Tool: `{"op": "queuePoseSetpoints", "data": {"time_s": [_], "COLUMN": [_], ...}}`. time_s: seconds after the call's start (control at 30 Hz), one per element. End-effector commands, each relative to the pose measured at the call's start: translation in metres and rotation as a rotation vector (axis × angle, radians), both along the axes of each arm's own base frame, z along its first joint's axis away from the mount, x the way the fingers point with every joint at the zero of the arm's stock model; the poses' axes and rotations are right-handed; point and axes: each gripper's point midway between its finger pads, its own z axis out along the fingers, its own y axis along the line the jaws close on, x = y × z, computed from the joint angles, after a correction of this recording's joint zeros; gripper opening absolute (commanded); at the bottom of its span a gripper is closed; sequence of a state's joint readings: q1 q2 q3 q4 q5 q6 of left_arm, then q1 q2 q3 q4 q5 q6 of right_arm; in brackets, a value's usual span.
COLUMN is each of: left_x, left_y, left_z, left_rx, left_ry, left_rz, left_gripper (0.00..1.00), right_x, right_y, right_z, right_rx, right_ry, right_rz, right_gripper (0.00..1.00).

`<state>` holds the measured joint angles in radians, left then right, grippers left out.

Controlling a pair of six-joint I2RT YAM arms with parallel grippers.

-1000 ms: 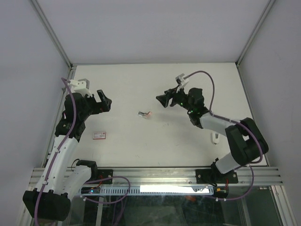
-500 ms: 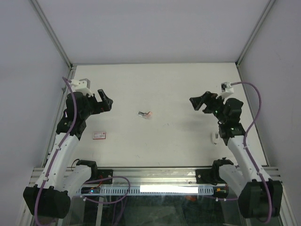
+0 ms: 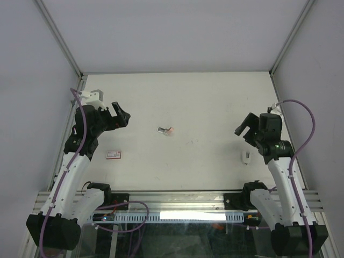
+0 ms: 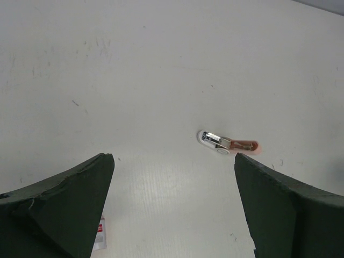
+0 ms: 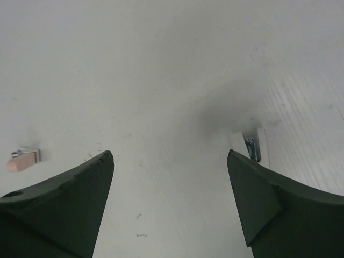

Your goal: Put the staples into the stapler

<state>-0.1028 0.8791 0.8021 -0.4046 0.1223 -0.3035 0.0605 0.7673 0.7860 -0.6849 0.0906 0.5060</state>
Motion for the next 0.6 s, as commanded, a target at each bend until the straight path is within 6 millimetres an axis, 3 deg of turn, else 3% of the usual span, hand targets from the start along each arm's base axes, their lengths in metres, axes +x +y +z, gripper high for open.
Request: {"op": "queuePoseSetpoints", "data": {"time_s": [0.0,0.17,0.37,0.57], "left_x": [-0.003,-0.004,-0.005,-0.004], "left_y": [-0.003,-0.004,-0.005,-0.006], "left_z": [0.014,0.015,0.015,0.012], "left_rx": [-0.033,-0.034,-0.034,-0.035], "left_ry": [-0.048,-0.048,-0.050,-0.039], "left_rz": [-0.019,-0.026,-0.033,-0.037], "left_gripper": [0.99,0.99,0.99,0.99], "right_x": [-0.030,-0.032,-0.038,-0.039], "right_y": [-0.020,-0.029,-0.037,-0.045], "right_z": [-0.027,-0.044,-0.086,-0.109], "right_rx": [-0.003,0.042,0.188,0.163], "right_ry": [0.210,0.315,0.485,0.521], "right_rz": [-0.133,-0.189,-0.264,-0.290], "right_gripper": [0.89,0.89,0.88,0.88]}}
